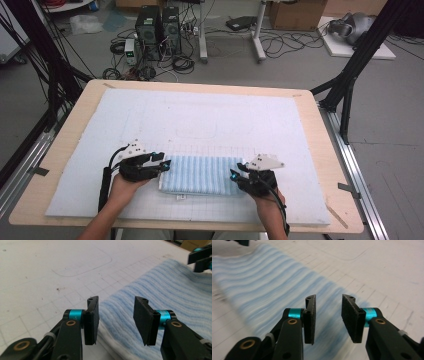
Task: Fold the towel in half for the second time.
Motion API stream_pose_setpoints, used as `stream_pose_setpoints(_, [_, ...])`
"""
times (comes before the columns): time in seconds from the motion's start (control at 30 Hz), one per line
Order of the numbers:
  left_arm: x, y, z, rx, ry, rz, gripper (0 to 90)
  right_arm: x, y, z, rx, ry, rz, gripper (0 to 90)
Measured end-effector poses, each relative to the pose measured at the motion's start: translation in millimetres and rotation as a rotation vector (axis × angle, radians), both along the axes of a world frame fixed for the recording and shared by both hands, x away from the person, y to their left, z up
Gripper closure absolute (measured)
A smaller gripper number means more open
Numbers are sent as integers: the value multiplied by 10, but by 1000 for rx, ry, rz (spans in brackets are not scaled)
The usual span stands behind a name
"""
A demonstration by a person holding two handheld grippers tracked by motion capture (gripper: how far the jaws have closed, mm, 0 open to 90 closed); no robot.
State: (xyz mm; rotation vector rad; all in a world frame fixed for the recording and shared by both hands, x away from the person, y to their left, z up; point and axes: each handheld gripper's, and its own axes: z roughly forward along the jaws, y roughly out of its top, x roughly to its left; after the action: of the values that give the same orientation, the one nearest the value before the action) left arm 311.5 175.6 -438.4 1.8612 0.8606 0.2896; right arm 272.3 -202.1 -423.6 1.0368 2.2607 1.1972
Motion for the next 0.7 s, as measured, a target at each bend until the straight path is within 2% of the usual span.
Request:
stream_pose_setpoints(0.07, [93,-22,-28,18,22,15,625,146,27,-40,-20,20,-2,650])
stream_pose_setpoints(0.17, [176,-58,-78,85,44,28,671,285,75,-128,-79,45,0,650])
stream_pose_setpoints(0.23, [199,-79,-113,125,40,17,683,296,88,-157,-100,48,8,647])
stream_pose_setpoints(0.3, [217,-98,-121,131,51,27,689,286,74,-166,-112,43,15,629])
stream_pose_setpoints(0.33, [224,-102,-118,149,46,23,690,281,61,-169,-112,42,18,623])
stream_pose_setpoints(0.4, [236,-113,-122,156,42,25,692,262,37,-175,-121,33,26,607])
stream_pose_setpoints(0.47, [257,-101,-118,148,48,22,692,231,-4,-172,-121,26,23,577])
stream_pose_setpoints(0.5, [262,-96,-119,130,48,25,692,221,-35,-166,-108,26,17,563])
stream_pose_setpoints(0.6, [266,-25,-84,60,7,4,670,216,-132,-117,-71,1,-17,534])
stream_pose_setpoints(0.7, [252,34,-22,1,-35,-5,603,217,-232,-64,-31,-22,-50,479])
